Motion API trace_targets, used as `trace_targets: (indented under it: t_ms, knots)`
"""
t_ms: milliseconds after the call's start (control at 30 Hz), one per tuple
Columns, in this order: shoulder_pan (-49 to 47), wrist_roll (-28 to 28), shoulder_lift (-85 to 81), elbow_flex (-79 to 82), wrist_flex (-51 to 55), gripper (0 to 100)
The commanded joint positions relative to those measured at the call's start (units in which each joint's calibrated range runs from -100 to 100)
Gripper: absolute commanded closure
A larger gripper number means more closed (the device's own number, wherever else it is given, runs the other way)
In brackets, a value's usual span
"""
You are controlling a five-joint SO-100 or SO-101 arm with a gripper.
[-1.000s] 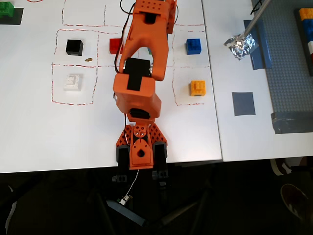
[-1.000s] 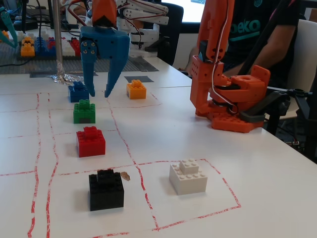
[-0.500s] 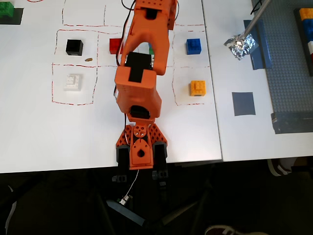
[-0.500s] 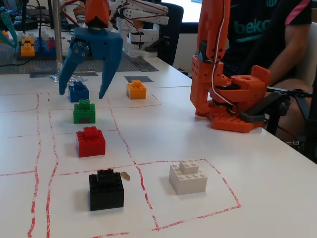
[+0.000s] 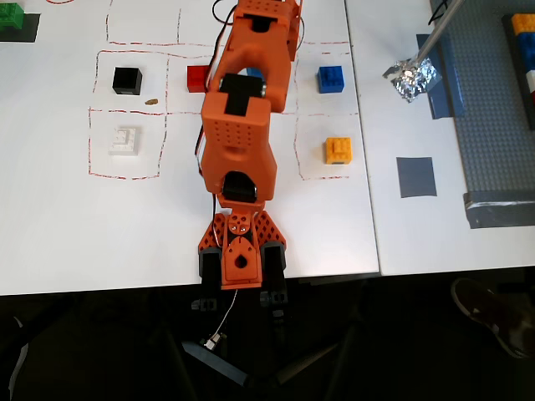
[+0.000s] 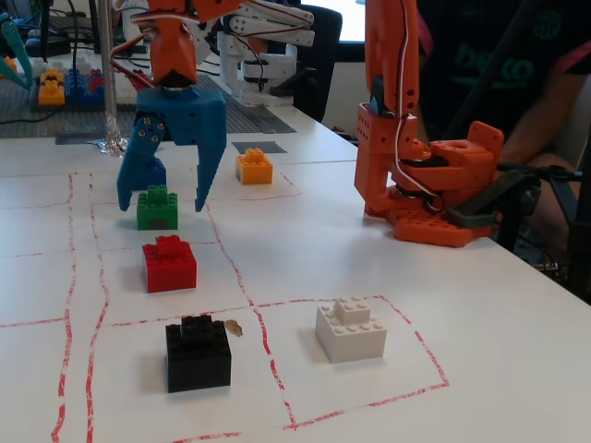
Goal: Grab the block and put it in the grey marker
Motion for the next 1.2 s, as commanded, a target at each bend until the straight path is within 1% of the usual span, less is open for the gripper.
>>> trace_targets:
  t_ms: [0, 67, 133, 167, 233, 300, 467, 700, 933, 1033, 1167]
  knots:
    - [-2.4, -0.8, -2.3, -5.3, -2.0, 70]
    - [-2.6, -0.9, -1.4, -5.2, -3.2, 72]
    - [-2.8, -0.9, -1.3, -4.6, -4.5, 77]
    - [-2.9, -0.8, -1.2, -4.3, -5.2, 81]
    - [-2.9, -1.2, -1.7, -4.0, -6.3, 95]
    - [-2.7, -1.2, -2.5, -4.0, -6.5, 99]
    - [-1.9, -0.5, -6.4, -4.1, -5.7, 100]
    - [-3.3, 0.2, -17.0, -6.1, 3.3, 100]
    - [-4.7, 1.9, -30.3, 2.1, 6.0, 100]
    - [-3.2, 3.9, -34.6, 6.4, 7.1, 100]
    - [3.1, 7.9, -38.2, 9.5, 8.6, 100]
